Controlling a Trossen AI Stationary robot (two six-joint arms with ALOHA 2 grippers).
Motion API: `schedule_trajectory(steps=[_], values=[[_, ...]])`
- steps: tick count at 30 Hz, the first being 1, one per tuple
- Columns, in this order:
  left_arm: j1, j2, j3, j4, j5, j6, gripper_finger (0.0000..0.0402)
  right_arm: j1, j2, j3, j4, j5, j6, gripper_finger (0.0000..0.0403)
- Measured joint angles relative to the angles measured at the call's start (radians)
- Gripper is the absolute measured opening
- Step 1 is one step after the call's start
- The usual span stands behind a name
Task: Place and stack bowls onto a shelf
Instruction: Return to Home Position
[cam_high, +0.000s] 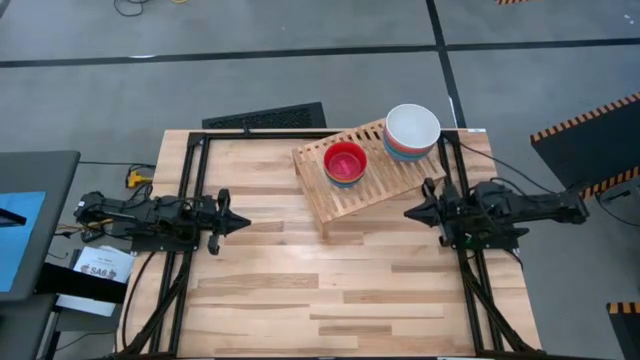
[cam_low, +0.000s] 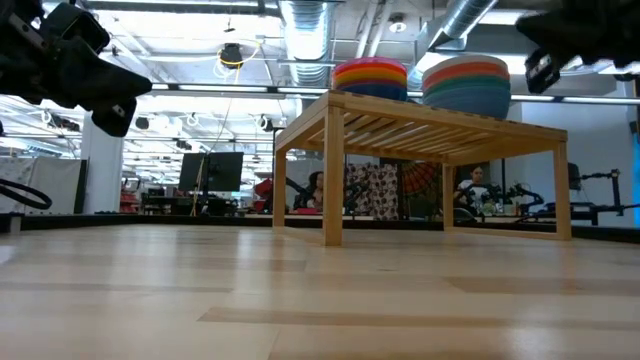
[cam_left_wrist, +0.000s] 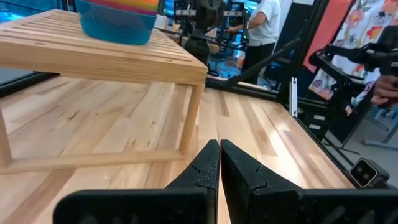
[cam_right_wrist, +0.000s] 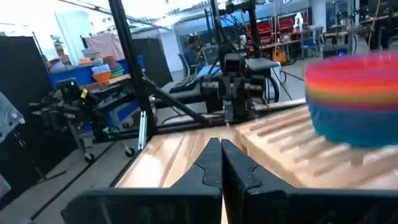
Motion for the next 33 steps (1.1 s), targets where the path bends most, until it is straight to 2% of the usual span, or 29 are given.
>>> schedule_trajectory(steps=[9,13,18,26,33], values=[[0.0,0.0,0.0,-0.001,0.0,0.0,0.0,0.001,-0.184,-0.143,0.013,0.0,-0.012,0.0016],[0.0,0.0,0.0,-0.001,0.0,0.0,0.0,0.001,-0.18,-0.187,0.03,-0.001,-0.014,0.0016],[0.0,0.0,0.0,-0.001,0.0,0.0,0.0,0.001,-0.179,-0.192,-0.039,0.008,-0.01,0.0016],[0.0,0.0,0.0,-0.002,0.0,0.0,0.0,0.001,-0.141,-0.192,-0.049,0.038,-0.01,0.0072],[0.0,0.0,0.0,-0.002,0.0,0.0,0.0,0.001,-0.142,-0.193,-0.053,0.037,-0.01,0.008]])
